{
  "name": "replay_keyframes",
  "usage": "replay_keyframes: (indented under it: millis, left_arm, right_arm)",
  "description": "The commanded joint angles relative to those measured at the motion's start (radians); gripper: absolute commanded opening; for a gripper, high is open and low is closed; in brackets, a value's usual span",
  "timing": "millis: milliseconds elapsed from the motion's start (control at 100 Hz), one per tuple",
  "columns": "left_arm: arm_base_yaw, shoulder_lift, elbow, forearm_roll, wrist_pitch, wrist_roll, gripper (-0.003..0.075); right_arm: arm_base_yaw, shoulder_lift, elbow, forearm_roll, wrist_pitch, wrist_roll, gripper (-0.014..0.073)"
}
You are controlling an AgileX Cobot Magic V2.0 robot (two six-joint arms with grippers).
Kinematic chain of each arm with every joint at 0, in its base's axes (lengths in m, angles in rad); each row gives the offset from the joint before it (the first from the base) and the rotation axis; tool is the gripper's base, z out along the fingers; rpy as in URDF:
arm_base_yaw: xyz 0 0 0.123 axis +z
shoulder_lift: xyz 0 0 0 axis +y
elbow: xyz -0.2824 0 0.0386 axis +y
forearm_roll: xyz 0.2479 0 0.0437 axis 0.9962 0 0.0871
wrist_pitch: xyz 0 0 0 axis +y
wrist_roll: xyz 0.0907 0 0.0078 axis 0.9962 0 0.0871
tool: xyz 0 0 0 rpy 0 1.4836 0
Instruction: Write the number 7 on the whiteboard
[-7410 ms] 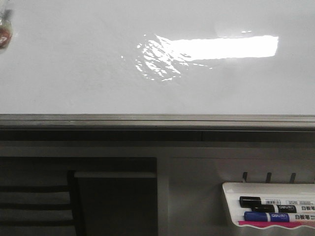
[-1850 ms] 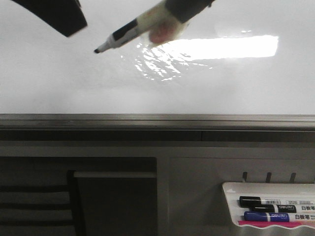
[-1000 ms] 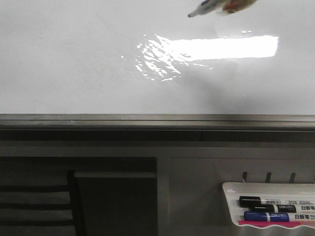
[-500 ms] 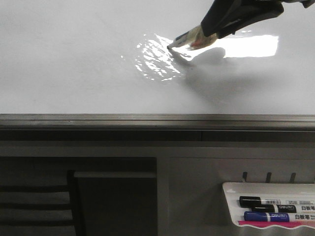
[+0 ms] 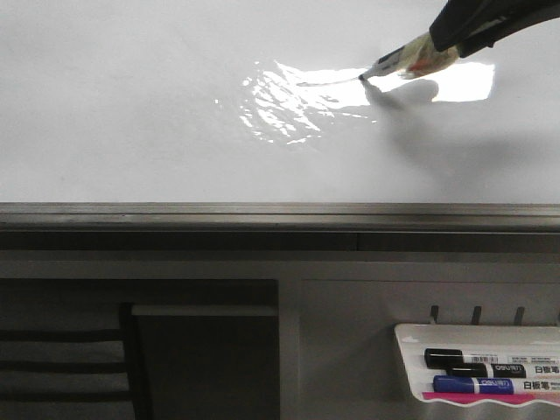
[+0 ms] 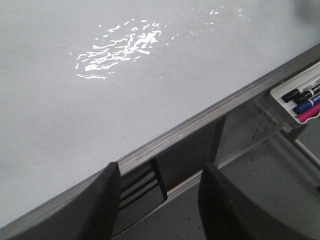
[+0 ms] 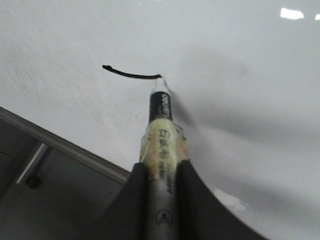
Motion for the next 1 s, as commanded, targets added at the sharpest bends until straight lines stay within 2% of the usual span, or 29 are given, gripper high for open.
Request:
replay_keyframes:
  millis: [0, 90, 220, 480, 640, 710, 800, 860, 990]
  left_arm:
    - [0.003, -0.003, -0.027, -0.006, -0.076, -0.011, 0.0335]
    - [0.003, -0.003, -0.027, -0.006, -0.081, -0.011, 0.0335]
    - [0.003, -0.003, -0.027, -0.006, -0.096, -0.011, 0.0335]
    - [0.003, -0.001, -0.027, -0.039, -0.104, -0.008, 0.0335]
    - [-0.038, 0.036, -0.077, -0.140, 0.015, 0.168, 0.0335]
    - [-0.077, 0.072, -0.108, -0.177, 0.061, 0.255, 0.0335]
    - [-0.139, 0.131, -0.141, -0.196, 0.090, 0.352, 0.0335]
    - [-0.195, 0.168, -0.153, -0.200, 0.085, 0.407, 0.0335]
    - [-0.318, 0.262, -0.181, -0.200, 0.041, 0.465, 0.0335]
  right_arm:
    - [-0.020, -0.008, -0.024, -0.042, -0.053, 0.012, -0.0053]
    - [0.012, -0.008, -0.016, -0.040, 0.006, 0.012, -0.0053]
    - [0.079, -0.008, 0.037, -0.045, 0.006, 0.012, -0.0053]
    - [0.092, -0.029, 0.015, -0.046, 0.011, 0.012, -0.0053]
    - [0.145, -0.083, -0.040, -0.046, 0.102, -0.012, -0.0053]
    - [0.182, -0.109, -0.066, -0.043, 0.175, -0.117, -0.0053]
    - [0.239, -0.140, -0.085, -0.043, 0.294, -0.388, -0.0053]
    - [0.272, -0.160, -0.085, -0.043, 0.323, -0.537, -0.0053]
    - [0.308, -0.179, -0.085, -0.045, 0.334, -0.685, -0.0053]
